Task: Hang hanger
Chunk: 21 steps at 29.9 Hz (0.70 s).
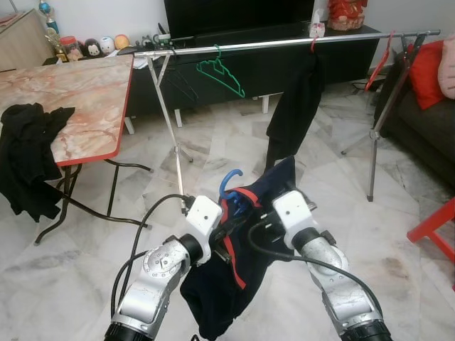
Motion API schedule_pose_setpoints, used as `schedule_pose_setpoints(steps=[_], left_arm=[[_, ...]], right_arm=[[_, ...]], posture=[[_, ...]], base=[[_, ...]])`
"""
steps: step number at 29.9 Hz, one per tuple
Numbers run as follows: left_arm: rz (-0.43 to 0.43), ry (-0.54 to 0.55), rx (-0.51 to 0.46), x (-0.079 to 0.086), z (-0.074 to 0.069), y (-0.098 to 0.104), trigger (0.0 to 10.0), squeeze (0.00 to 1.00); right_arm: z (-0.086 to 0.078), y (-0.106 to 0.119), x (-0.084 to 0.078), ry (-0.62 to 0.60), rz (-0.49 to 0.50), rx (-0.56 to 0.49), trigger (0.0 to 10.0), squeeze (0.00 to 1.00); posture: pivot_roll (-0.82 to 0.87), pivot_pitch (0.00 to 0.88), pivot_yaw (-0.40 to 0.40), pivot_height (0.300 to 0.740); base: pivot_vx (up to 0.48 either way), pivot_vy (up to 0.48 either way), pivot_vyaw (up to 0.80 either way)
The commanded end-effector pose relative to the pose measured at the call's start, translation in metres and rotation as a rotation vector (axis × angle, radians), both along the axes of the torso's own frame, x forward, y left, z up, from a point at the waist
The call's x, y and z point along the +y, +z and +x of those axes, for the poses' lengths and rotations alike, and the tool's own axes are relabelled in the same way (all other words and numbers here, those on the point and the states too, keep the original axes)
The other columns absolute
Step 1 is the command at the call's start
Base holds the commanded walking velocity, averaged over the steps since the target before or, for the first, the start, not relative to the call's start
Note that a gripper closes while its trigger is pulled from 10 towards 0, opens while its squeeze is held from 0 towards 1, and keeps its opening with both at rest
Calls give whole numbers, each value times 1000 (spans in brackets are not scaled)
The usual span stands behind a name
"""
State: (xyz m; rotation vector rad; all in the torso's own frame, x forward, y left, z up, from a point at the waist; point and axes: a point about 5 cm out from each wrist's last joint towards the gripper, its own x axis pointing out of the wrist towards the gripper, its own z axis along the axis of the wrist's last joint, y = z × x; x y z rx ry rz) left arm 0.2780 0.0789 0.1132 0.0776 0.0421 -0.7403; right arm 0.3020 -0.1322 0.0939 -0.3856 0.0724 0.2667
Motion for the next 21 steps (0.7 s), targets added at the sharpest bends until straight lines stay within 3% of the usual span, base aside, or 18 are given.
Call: schedule_pose_setpoints(steps=[1,6,7,8,10,11,13,21], left_arm=[[-9,-14,-37,-1,-1,5,10000,0],[-6,-9,-38,1,-2,4,10000,0],[-5,-8,-39,1,-2,4,10000,0],[-3,-7,-39,1,-2,4,10000,0],[-3,-7,-40,1,-2,4,10000,0],[-3,-8,-40,1,-2,4,10000,0],[-3,-8,-41,1,-1,4,10000,0],[-6,0,-51,0,0,5,10000,0]], right_arm=[[1,5,2,-12,-1,-19,10000,0],[-1,3,3,-4,-27,-31,10000,0],[-1,2,4,-2,-31,-28,9529,0],[-2,0,5,-2,-29,-24,5804,0],[-2,0,5,-3,-28,-24,5804,0],[-2,0,5,-4,-27,-25,588,0],[-2,0,5,-3,-26,-25,0,0],[-2,0,7,12,-16,-22,0,0]], posture=[[-146,0,50,740],[-144,0,49,740],[-145,0,49,740],[-145,0,50,740],[-145,0,50,740],[-145,0,50,740],[-147,0,51,740],[-145,0,49,740]], base=[[0,0,0],[0,0,0],[0,0,0],[0,0,0],[0,0,0],[0,0,0],[0,0,0],[0,0,0]])
